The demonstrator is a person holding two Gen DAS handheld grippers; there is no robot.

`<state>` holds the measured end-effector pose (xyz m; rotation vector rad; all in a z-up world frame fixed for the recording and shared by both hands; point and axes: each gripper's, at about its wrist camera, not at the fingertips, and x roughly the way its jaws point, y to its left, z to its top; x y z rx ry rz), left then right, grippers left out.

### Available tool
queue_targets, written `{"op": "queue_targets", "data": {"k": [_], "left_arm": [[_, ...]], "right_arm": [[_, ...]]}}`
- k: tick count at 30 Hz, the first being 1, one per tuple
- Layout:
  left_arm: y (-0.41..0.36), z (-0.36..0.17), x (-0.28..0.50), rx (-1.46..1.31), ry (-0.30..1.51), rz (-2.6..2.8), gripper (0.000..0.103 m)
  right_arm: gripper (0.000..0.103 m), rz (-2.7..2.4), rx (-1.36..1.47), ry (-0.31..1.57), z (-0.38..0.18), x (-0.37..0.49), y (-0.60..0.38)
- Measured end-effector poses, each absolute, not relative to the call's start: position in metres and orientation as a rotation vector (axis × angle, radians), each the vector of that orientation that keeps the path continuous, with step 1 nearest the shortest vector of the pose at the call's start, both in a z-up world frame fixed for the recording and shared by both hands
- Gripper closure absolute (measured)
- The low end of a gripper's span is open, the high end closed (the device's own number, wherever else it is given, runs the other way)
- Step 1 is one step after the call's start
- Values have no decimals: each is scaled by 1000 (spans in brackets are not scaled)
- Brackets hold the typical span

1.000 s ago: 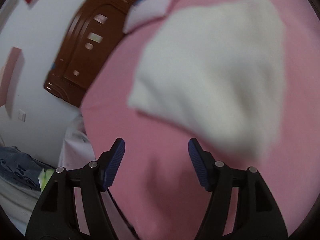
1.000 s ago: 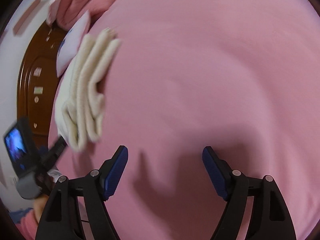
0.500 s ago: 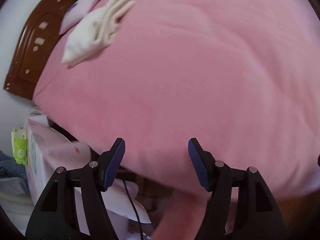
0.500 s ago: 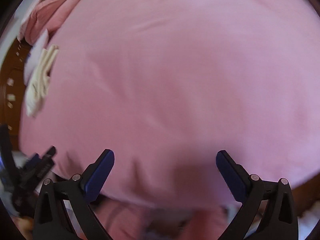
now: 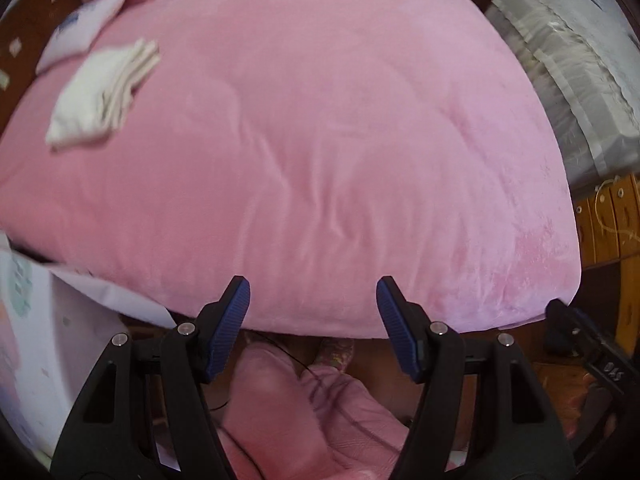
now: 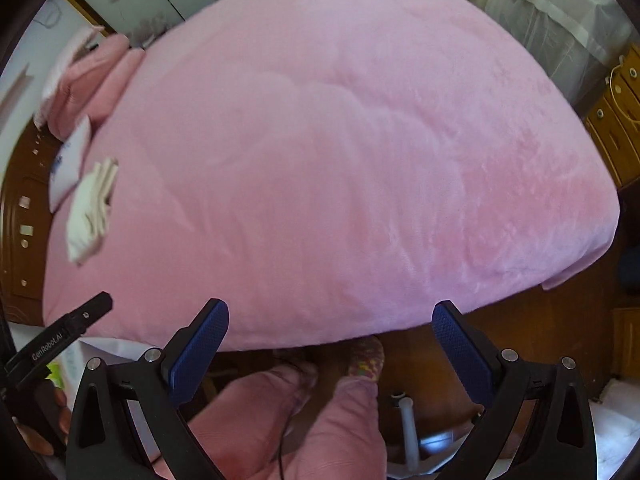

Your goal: Fold large clothes

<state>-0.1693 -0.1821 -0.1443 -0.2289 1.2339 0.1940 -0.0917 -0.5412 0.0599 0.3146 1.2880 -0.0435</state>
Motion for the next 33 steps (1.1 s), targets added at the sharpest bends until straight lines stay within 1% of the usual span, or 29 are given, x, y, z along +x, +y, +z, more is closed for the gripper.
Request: {"op": "queue_targets", "data": {"k": [1,4,7,9,11,13,14,17,20,23,24,25,27,33], "left_arm": [[-186,-130,-171,-217,1206,197,40],[-180,-102,-172,-227,1158,187,39],[-188,-90,-178,-223,1132,171,37],[-196,-80,-185,-194,1094,179,37],[-193,-75,-187,-191,1077,189,36],[-189,-72,-189,-194,1075,208,26],[-189,-72,-190,-191,1080,214,24],[-189,-77,-193,-169,1094,190,23],[-187,-81,-190,-146,1086,221,22],[-180,-86,-186,-157,1072,243,16],[-179,-86,-184,-159,1070,247,13],[-178,-85,-182,-158,1066,252,8],[-176,-82,-179,-157,1057,256,0],[-176,-68,-171,-145,1001,273,0]], "right_arm": [[0,-27,314,1277,72,-80,-521],[0,63,340,1238,113,-76,-504],[0,131,368,1233,139,-78,-491],[0,150,336,1218,155,-83,-480],[0,144,270,1207,163,-85,-469],[0,124,191,1211,165,-86,-459],[0,118,173,1215,172,-89,-455],[0,127,168,1223,172,-86,-449],[0,113,151,1189,178,-82,-443],[0,109,140,1178,177,-75,-437],[0,109,139,1179,178,-73,-437],[0,104,138,1177,178,-72,-437],[0,90,132,1165,185,-70,-437],[0,69,97,1072,211,-65,-427]]}}
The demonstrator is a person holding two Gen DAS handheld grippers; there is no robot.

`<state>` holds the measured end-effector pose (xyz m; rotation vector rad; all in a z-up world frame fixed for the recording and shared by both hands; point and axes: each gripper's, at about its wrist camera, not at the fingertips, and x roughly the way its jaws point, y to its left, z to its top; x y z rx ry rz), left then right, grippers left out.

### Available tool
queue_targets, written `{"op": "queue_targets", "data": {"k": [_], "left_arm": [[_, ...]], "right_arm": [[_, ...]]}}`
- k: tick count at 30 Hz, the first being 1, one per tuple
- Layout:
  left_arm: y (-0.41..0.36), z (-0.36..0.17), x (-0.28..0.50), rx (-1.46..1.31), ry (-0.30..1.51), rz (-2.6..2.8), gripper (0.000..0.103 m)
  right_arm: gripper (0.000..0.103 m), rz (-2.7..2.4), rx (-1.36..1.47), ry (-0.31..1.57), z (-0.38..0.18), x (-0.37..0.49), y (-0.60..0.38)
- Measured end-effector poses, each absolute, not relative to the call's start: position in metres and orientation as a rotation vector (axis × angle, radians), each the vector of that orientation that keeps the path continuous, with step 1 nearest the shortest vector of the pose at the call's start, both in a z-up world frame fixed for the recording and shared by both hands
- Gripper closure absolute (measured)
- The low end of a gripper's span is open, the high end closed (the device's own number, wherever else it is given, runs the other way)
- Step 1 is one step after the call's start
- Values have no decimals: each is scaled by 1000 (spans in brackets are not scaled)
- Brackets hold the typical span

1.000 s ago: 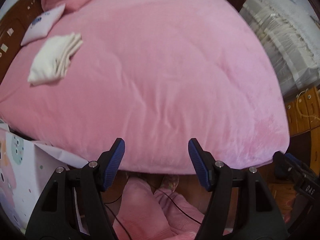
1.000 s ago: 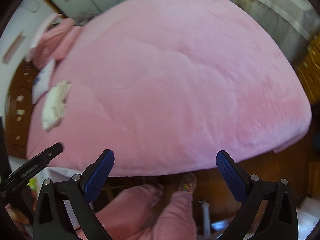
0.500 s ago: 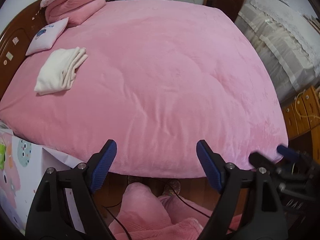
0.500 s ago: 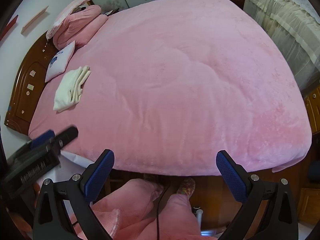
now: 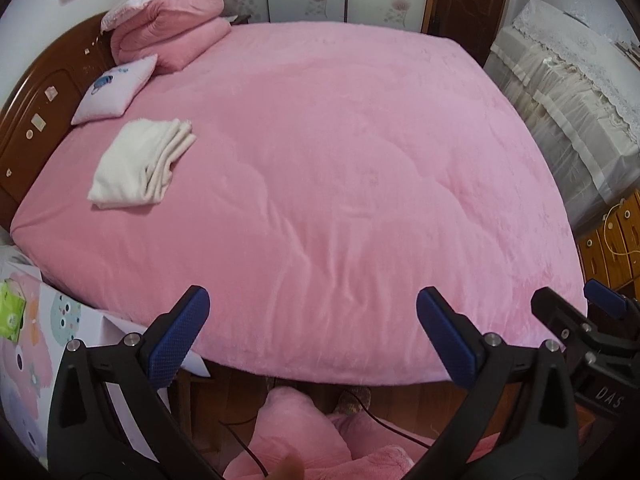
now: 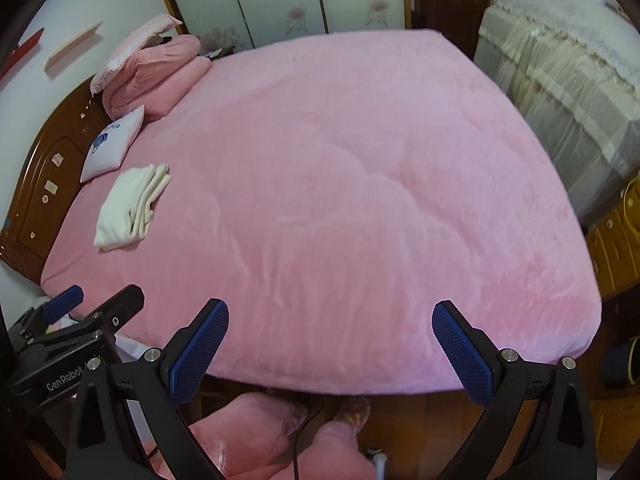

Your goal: Fold large clothes

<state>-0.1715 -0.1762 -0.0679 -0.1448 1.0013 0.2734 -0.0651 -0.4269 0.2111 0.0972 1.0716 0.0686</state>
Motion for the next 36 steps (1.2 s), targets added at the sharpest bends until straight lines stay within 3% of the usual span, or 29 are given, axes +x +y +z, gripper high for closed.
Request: {"op": "queue_targets", "data": {"k": [36], "left_arm": [[-179,-79,-158,-89,1035,232,1]], "right_arm": [[0,47,36,1090,222,-67,-405]]}}
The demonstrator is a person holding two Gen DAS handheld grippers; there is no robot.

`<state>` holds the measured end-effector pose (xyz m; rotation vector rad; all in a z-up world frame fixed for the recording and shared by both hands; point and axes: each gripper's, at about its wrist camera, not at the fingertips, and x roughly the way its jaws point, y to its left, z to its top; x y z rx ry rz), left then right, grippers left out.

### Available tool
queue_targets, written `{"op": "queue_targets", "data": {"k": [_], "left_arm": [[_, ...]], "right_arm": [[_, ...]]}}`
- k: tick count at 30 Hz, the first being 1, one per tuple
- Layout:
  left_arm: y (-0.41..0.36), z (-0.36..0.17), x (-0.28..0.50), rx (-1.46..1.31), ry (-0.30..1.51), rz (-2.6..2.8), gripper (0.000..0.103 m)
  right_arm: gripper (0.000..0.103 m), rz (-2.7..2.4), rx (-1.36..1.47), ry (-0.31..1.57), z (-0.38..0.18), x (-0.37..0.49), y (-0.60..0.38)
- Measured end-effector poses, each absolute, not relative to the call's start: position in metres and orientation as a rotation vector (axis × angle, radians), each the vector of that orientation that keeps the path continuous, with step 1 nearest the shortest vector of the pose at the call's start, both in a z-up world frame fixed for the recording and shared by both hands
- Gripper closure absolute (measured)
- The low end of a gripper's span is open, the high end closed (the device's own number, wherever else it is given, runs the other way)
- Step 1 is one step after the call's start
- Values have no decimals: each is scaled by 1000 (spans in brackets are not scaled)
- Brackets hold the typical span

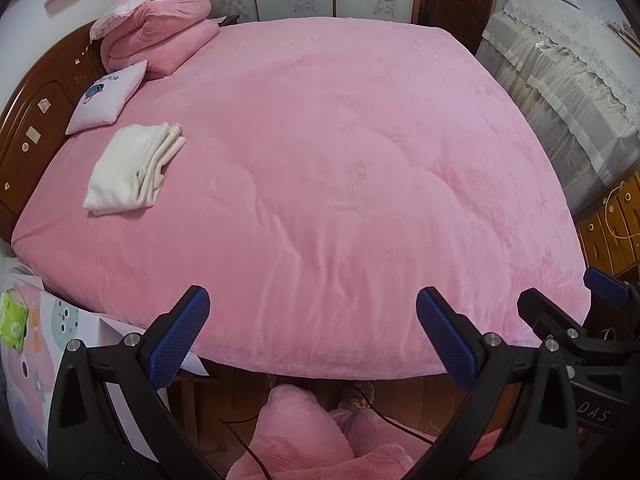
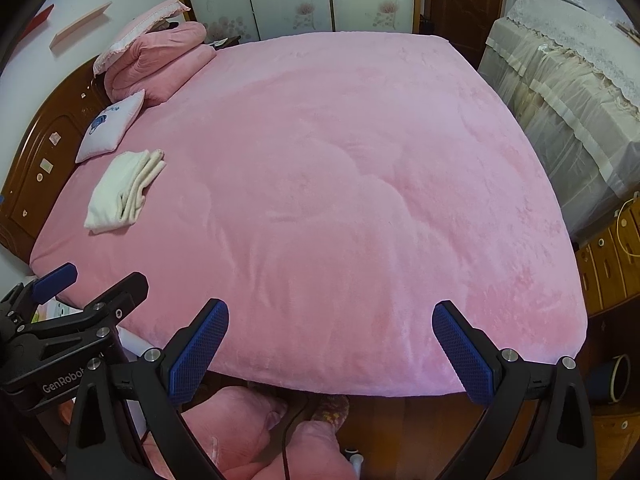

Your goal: Fold large clothes

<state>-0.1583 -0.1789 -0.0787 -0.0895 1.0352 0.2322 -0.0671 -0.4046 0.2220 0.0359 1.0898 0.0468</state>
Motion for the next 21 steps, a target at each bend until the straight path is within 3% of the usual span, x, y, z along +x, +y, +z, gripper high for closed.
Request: {"op": "queue_targets", "data": {"k": [21], "left_arm": [[-176,-96,-165,-82,1078,218,1]], "right_arm": [[0,39,14,1103,209,-75,-404]]}}
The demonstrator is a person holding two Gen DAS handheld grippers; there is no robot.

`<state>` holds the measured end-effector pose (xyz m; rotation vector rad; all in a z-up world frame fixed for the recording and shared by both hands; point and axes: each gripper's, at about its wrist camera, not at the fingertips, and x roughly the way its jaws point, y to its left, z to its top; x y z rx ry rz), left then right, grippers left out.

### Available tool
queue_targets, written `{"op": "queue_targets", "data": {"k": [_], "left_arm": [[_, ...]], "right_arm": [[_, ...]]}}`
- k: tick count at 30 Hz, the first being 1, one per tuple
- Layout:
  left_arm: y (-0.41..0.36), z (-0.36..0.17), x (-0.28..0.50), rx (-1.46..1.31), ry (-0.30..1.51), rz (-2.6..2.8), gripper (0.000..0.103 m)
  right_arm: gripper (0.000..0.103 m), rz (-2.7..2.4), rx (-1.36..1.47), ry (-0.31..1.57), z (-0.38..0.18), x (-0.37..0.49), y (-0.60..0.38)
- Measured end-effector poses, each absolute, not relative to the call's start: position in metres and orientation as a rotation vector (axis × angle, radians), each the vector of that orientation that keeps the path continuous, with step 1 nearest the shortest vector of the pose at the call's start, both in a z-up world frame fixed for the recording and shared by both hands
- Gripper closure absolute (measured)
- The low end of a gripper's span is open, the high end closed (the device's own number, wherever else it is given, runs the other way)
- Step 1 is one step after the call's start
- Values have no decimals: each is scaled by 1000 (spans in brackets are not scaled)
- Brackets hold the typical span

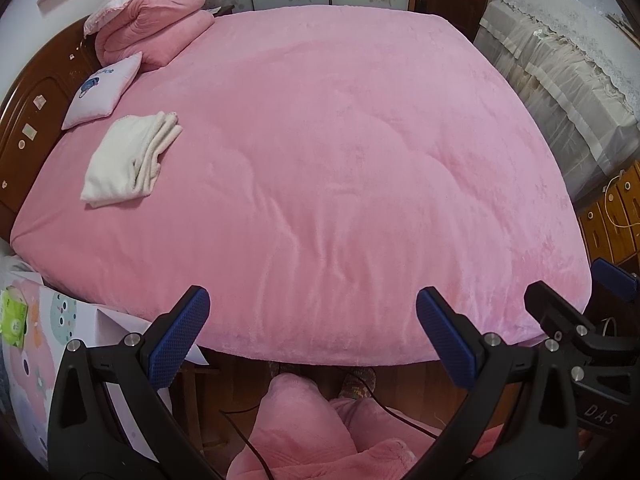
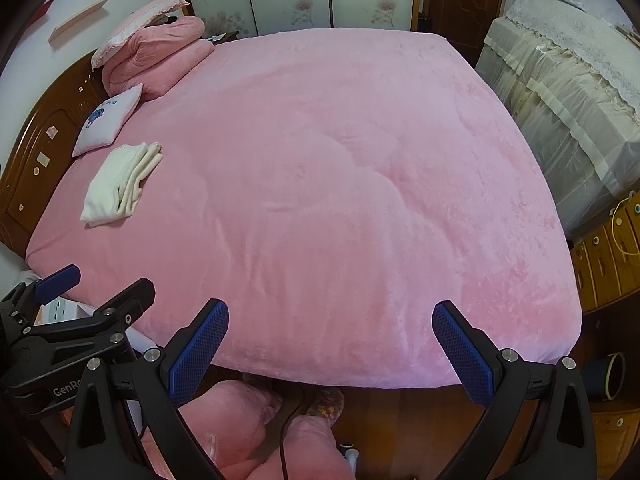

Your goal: Fold large clothes

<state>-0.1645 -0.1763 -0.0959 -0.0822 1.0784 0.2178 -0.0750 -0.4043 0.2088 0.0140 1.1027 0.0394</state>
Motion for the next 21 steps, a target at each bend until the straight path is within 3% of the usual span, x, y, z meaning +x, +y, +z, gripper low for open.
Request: {"op": "queue_targets", "data": {"k": [21], "left_arm": [[-166,-102,-175,-91,1065,245,1]], "right_arm": [[0,66,-48,1093,199,-74,-400]]}}
